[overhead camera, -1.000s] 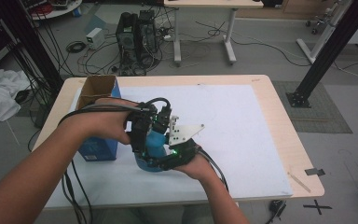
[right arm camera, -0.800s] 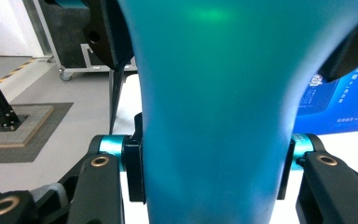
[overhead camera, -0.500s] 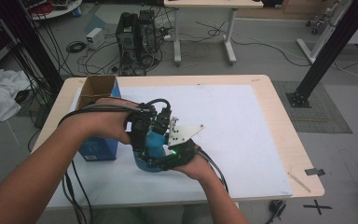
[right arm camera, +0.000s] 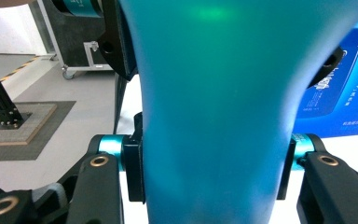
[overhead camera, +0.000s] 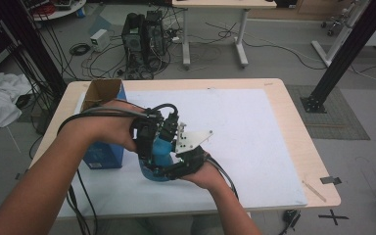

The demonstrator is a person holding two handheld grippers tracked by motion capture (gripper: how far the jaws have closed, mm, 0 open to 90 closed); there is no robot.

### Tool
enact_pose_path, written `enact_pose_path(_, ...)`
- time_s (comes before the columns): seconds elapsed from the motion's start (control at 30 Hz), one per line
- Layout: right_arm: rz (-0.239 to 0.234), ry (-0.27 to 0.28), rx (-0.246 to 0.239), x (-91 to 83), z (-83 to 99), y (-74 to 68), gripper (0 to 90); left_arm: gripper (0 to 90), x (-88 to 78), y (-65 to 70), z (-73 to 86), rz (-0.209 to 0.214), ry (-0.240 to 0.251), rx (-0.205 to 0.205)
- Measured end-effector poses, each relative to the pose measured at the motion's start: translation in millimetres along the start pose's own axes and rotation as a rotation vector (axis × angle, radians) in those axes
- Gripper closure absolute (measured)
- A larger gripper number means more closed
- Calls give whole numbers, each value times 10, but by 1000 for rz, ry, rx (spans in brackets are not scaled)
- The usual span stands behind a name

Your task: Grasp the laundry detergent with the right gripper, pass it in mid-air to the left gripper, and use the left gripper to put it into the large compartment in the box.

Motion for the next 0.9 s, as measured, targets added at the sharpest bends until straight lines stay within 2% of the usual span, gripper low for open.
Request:
enact_pose_path(0.1, 6, -4, 2, -22, -15, -3, 429, 395, -30, -14, 10, -4, 7, -1)
enact_pose_path(0.13, 17, -2, 6, -31, -22, 12, 394, 395, -37, -13, 15, -2, 6, -5)
enact_pose_path(0.17, 43, 24, -19, -34, -52, 68, 351, 395, -40, -13, 20, 3, 6, -7)
enact_pose_path(0.2, 33, 14, 6, -51, -45, 61, 316, 396, -47, -9, 22, 7, 8, -5)
enact_pose_path(0.3, 25, -9, 27, -108, -27, 45, 287, 395, -53, -16, 37, 10, 9, -11)
enact_pose_path(0.37, 3, -41, 57, -142, 1, 9, 240, 395, -59, -30, 57, 14, 9, -29)
enact_pose_path(0.4, 13, -38, 35, -151, -4, 22, 229, 395, -65, -40, 69, 12, 7, -36)
enact_pose_path(0.47, 18, -58, 32, -194, 11, 6, 228, 395, -77, -52, 96, 19, 4, -51)
enact_pose_path(0.5, 27, -66, 14, -216, 19, 17, 226, 395, -89, -58, 109, 21, 2, -56)
enact_pose_path(0.53, 24, -76, 38, -249, 19, -1, 223, 395, -98, -68, 122, 18, 0, -57)
enact_pose_path(0.63, 53, -87, 25, -331, 12, 24, 217, 394, -132, -92, 171, 10, -4, -80)
enact_pose_path(0.67, 47, -88, 6, -356, 3, 31, 198, 394, -151, -102, 192, 10, -11, -79)
enact_pose_path(0.7, 60, -91, -4, -385, -3, 43, 169, 394, -172, -104, 207, 14, -7, -83)
enact_pose_path(0.73, 68, -99, 13, -418, -6, 42, 161, 394, -196, -102, 224, 13, -6, -92)
enact_pose_path(0.8, 79, -118, -6, -477, -5, 54, 161, 394, -245, -105, 259, 12, -7, -105)
enact_pose_path(0.83, 81, -123, -4, -502, -10, 53, 160, 394, -270, -117, 271, 8, -1, -98)
enact_pose_path(0.87, 82, -137, -17, -525, -5, 57, 160, 394, -294, -110, 283, 13, 4, -110)
enact_pose_path(0.9, 94, -129, -54, -535, -23, 84, 146, 394, -321, -110, 300, 12, 3, -121)
Point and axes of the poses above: each handheld gripper's, and its own axes: x roughly forward along the jaws, z roughly out of its underside, y roughly to its right, the point moved 9 cm from there along x, roughly forward along the jaws, and after that the axes turned 7 degrees about -y, right-handed, at the moved point
